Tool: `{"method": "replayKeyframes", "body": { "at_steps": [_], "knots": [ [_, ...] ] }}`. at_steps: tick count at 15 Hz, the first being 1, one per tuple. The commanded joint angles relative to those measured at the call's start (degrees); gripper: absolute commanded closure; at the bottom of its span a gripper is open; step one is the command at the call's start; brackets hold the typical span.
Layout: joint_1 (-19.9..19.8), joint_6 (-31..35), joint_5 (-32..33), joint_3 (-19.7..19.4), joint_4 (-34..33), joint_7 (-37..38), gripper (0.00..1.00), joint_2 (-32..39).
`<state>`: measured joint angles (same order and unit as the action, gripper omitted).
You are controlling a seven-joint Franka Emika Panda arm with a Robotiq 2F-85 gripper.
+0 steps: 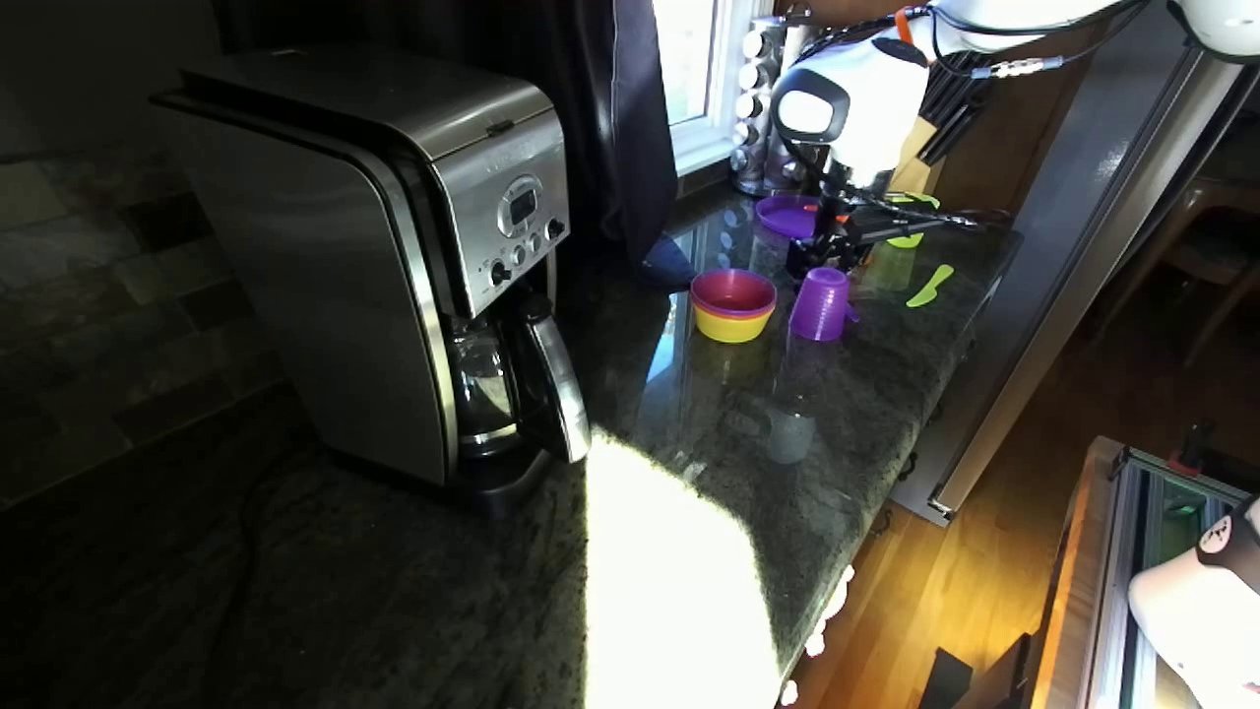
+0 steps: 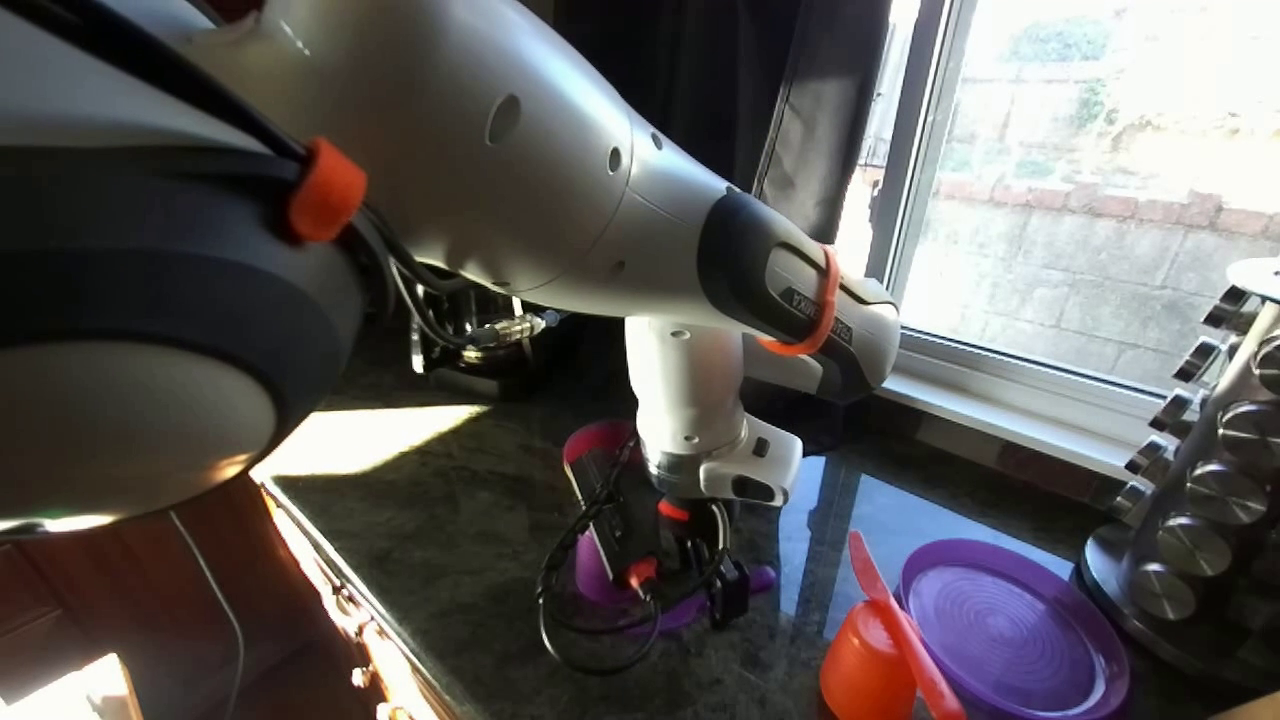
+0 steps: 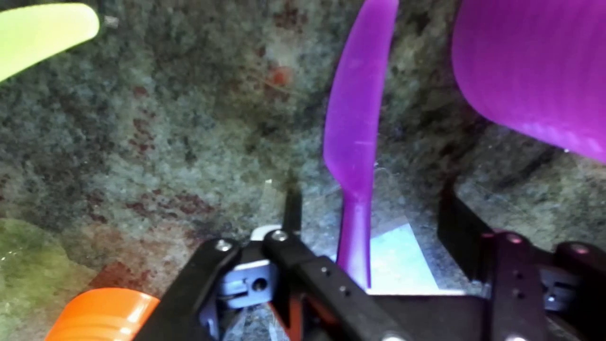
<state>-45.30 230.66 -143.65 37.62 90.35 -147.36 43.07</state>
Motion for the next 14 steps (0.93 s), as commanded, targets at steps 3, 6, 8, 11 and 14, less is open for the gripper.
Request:
{"method": "replayKeyframes", "body": {
  "at_steps": [3,6,8,11,14],
  "knots": [
    [-0.8,5.2,-0.3,2.5,-2.3,-1.3,0.75,2.7],
    [-0.1,6.2,-0.3,2.2,-2.8,-0.4,0.98,3.0],
    [0.5,6.6,-0.4,1.4,-3.2,0.3,0.99,3.1],
    [-0.4,6.6,-0.4,1.9,-1.8,0.5,0.96,1.5],
    [-1.6,5.5,-0.4,2.4,0.6,0.4,0.96,-1.4]
  ]
}}
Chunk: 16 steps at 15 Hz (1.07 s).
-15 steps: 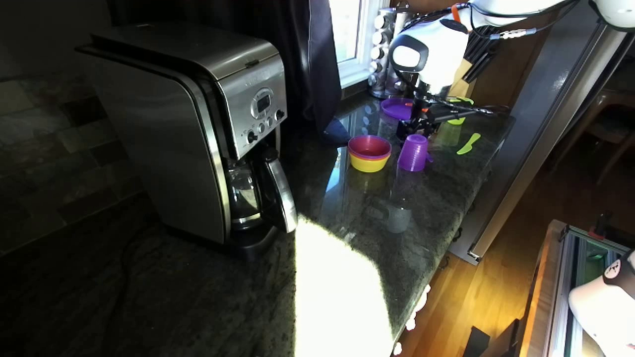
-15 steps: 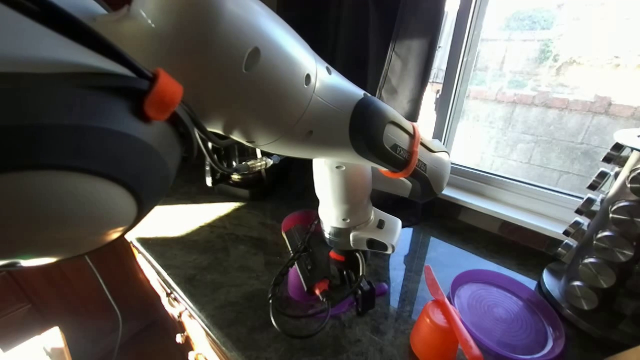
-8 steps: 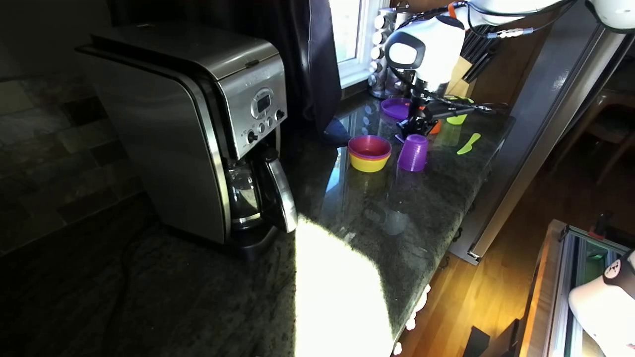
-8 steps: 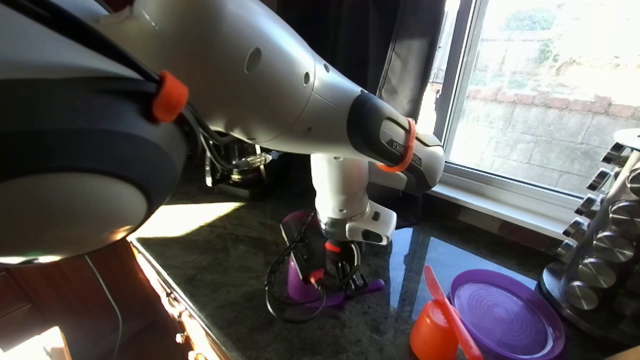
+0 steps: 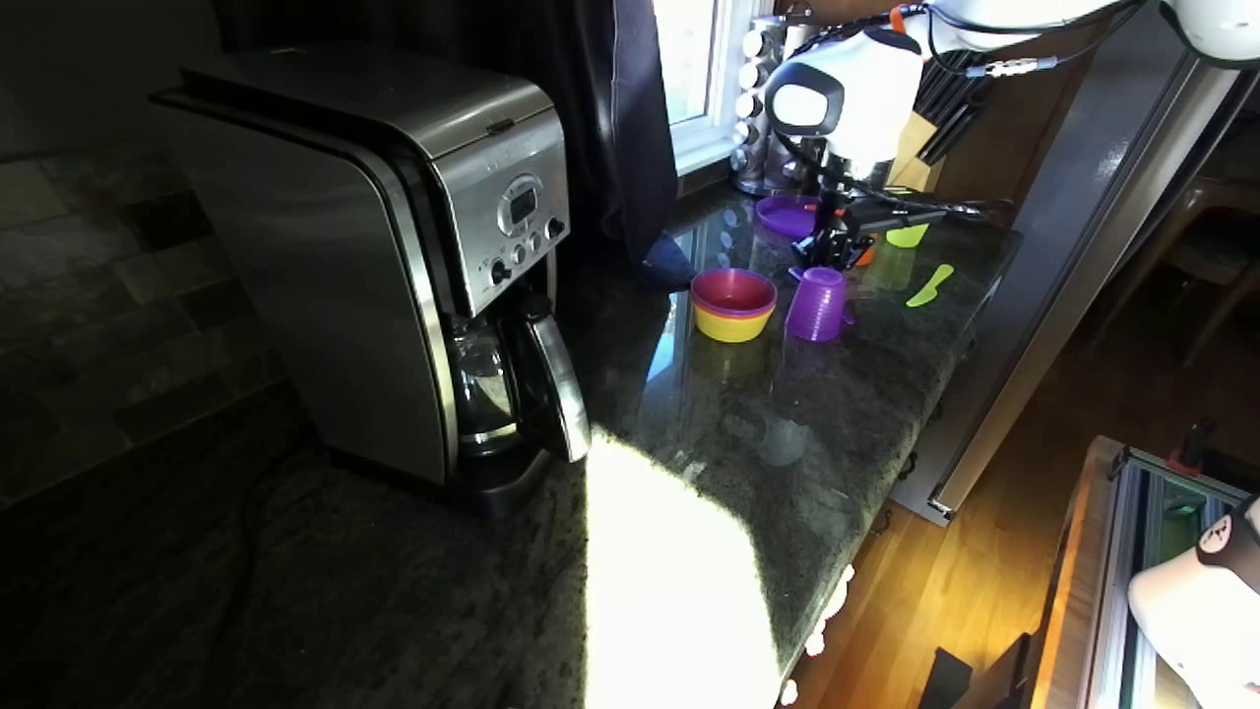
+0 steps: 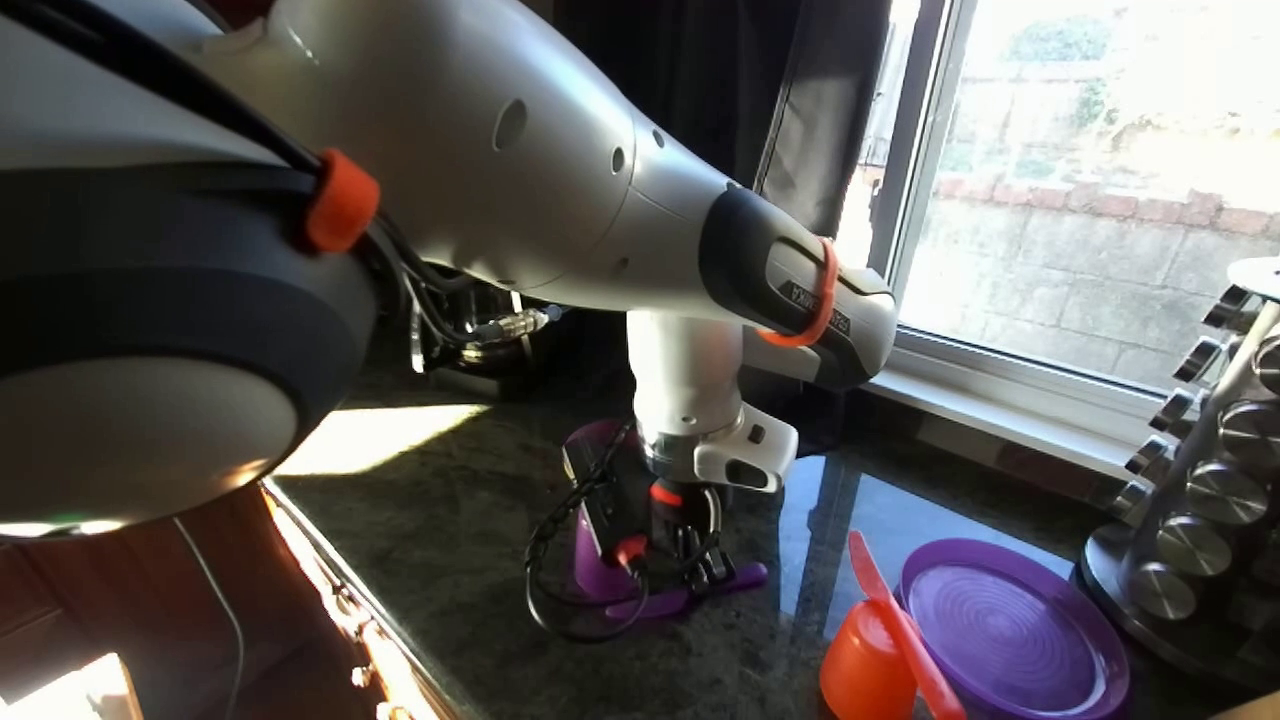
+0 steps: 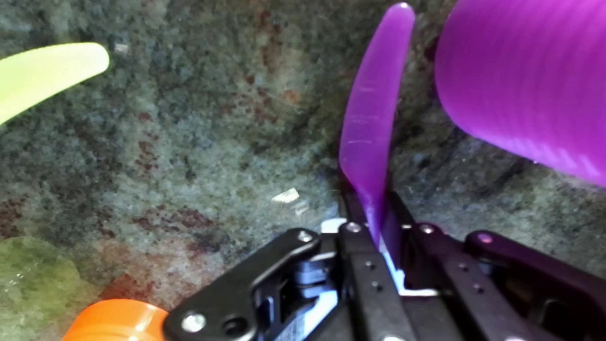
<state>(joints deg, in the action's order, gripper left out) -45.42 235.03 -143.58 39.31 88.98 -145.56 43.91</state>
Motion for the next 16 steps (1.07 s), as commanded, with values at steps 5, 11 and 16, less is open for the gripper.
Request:
{"method": "replayKeyframes", "body": {
  "at_steps": [5,11,16],
  "knots": [
    [-4.9,-0.5,-0.7,3.7,8.3,-1.4,0.96,-9.2],
    [-9.0,0.0,-0.7,9.3,14.1,-1.2,0.96,-17.3],
    [-14.9,0.0,-0.6,17.9,17.2,-0.3,0.96,-19.1]
  ]
}}
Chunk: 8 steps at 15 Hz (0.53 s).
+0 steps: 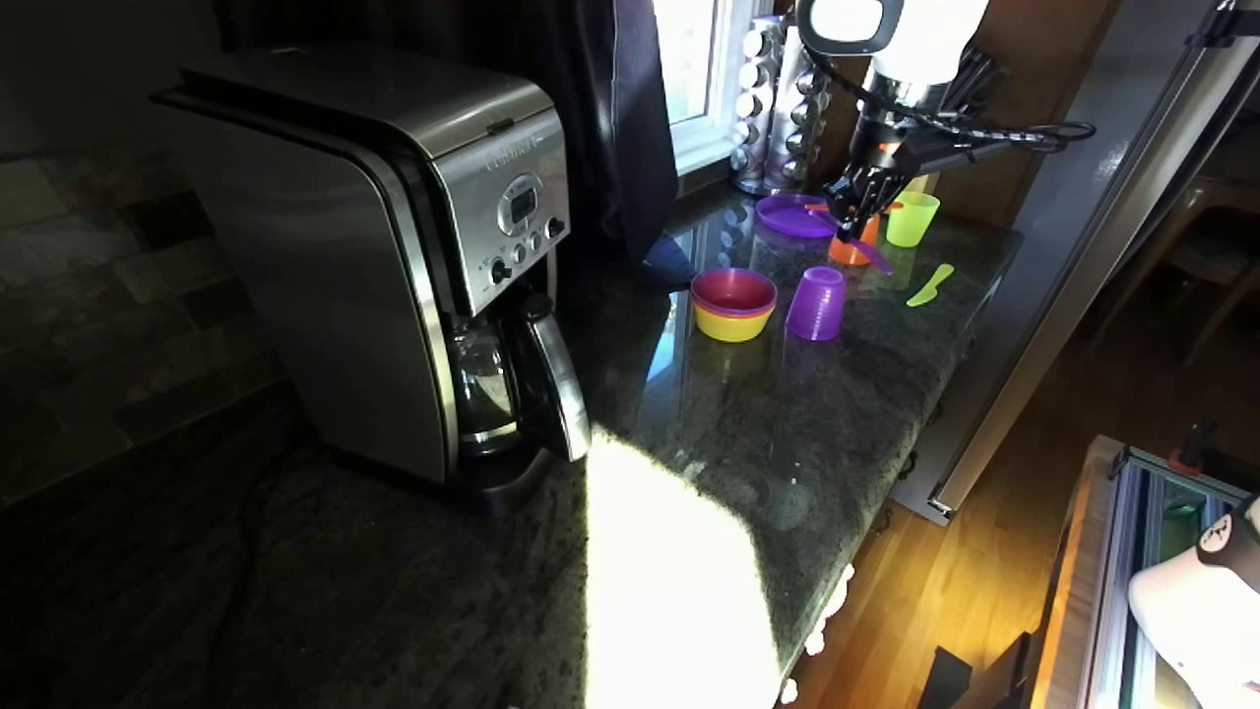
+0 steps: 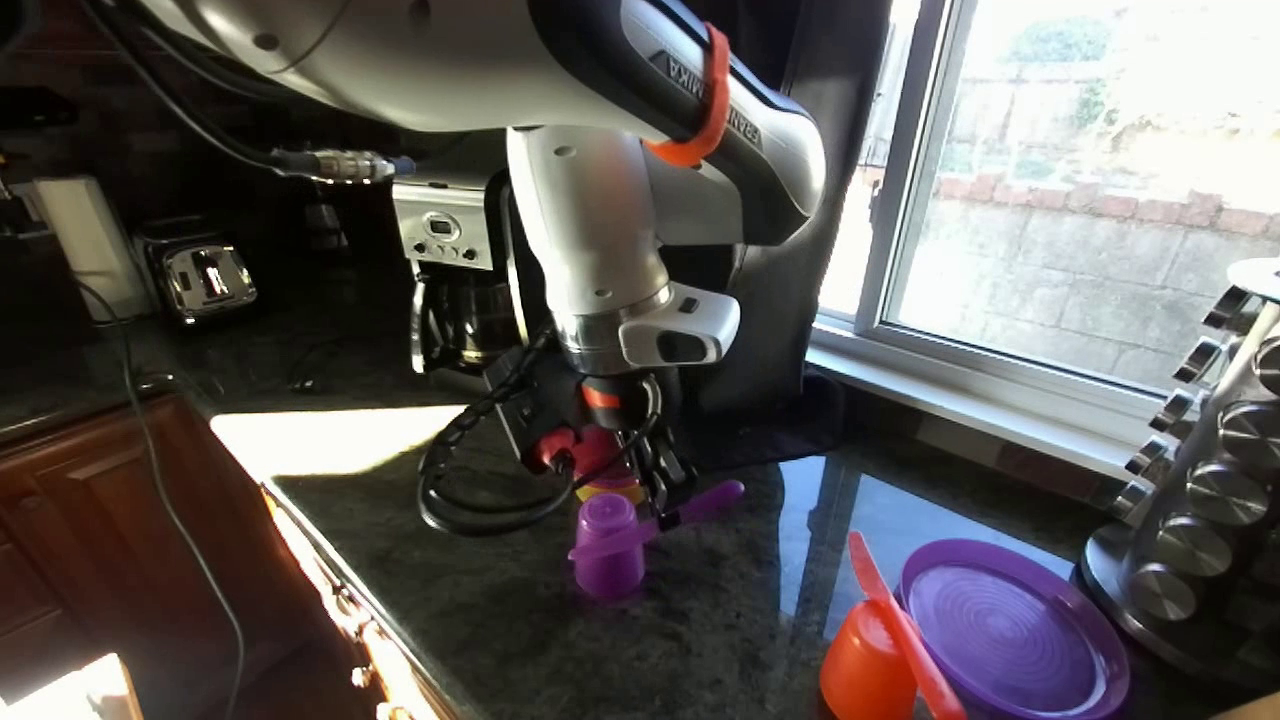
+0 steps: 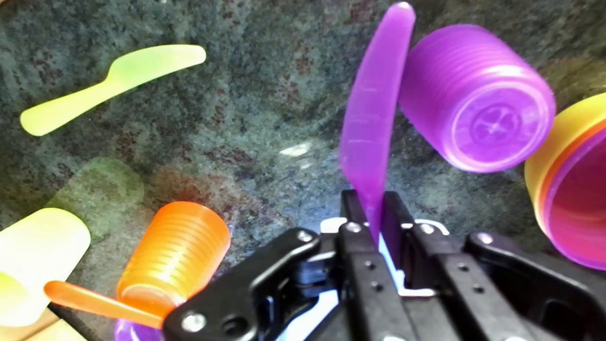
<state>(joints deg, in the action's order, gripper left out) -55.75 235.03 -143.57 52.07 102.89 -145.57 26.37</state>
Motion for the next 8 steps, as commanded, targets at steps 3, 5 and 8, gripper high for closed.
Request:
{"method": "replayKeyframes", "body": {
  "at_steps": [3,5,8],
  "knots": [
    [-7.4,0.7,-0.6,9.4,4.4,1.2,0.96,-1.1],
    [-8.9,0.7,-0.6,11.7,5.0,1.7,0.96,-0.7],
    [-9.5,0.1,-0.6,13.2,5.4,2.9,0.96,0.1]
  ]
}}
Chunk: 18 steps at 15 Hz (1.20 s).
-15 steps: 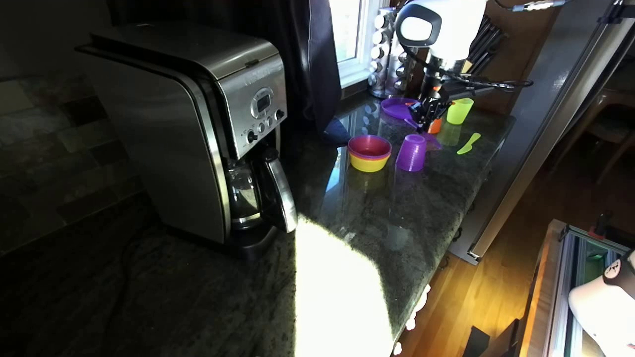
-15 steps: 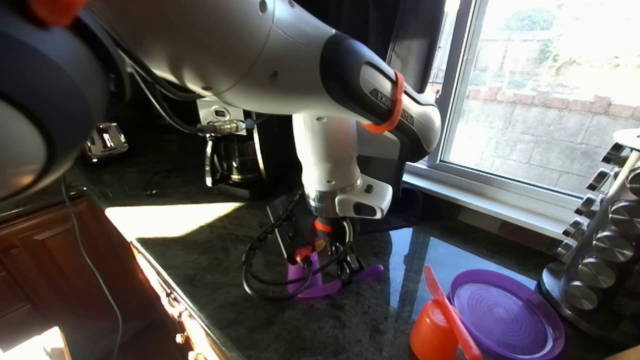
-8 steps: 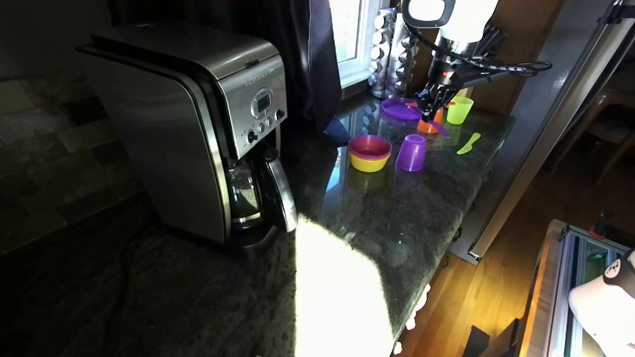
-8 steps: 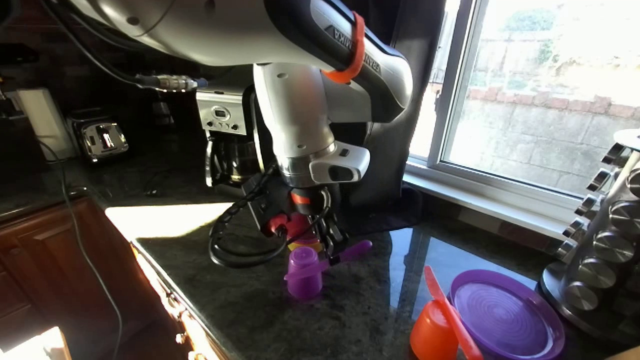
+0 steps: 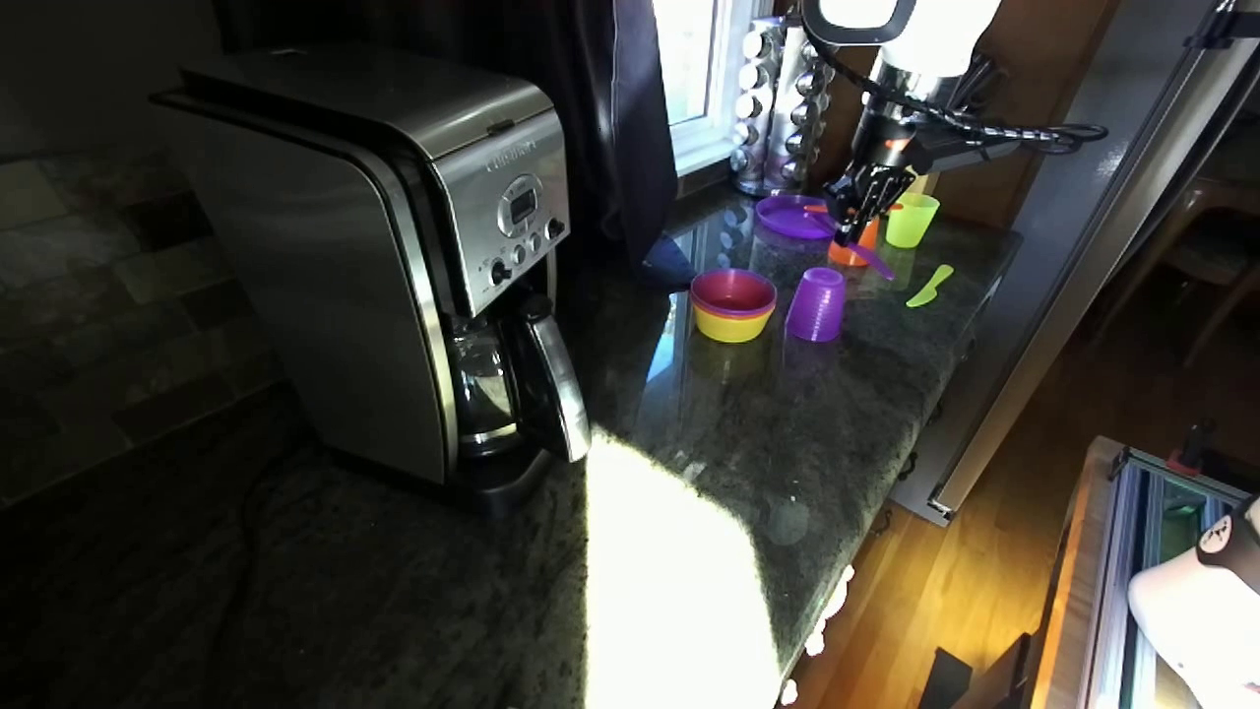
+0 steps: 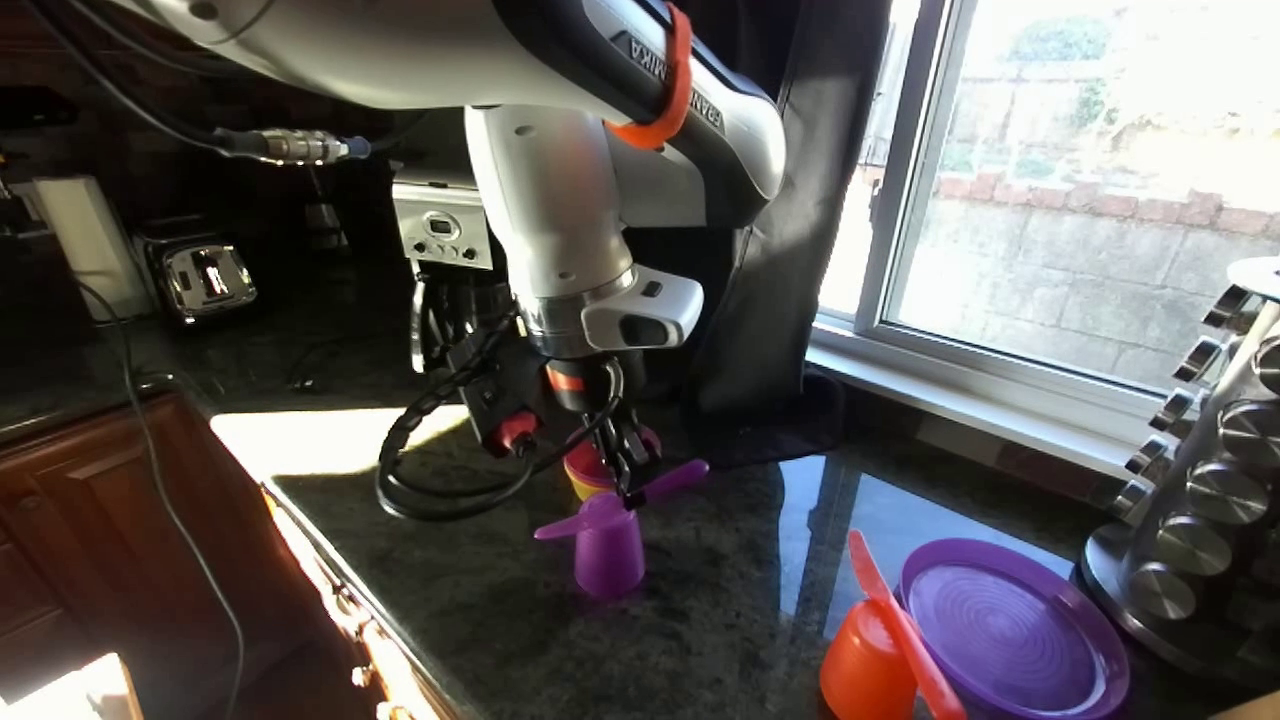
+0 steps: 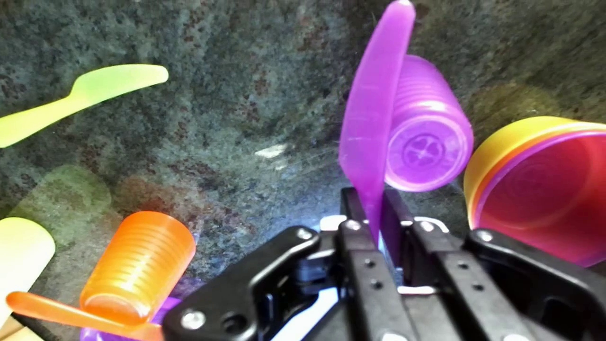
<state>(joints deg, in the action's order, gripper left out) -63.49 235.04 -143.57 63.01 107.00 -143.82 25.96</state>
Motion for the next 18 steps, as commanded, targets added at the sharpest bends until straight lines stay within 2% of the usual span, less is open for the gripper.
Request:
{"method": "replayKeyframes", "body": {
  "at_steps": [1,18],
  "knots": [
    [-1.6,0.0,-0.6,2.4,1.4,1.7,0.96,0.6],
    [0.4,-1.0,-0.6,2.5,1.5,3.1,0.96,3.3]
  ]
}}
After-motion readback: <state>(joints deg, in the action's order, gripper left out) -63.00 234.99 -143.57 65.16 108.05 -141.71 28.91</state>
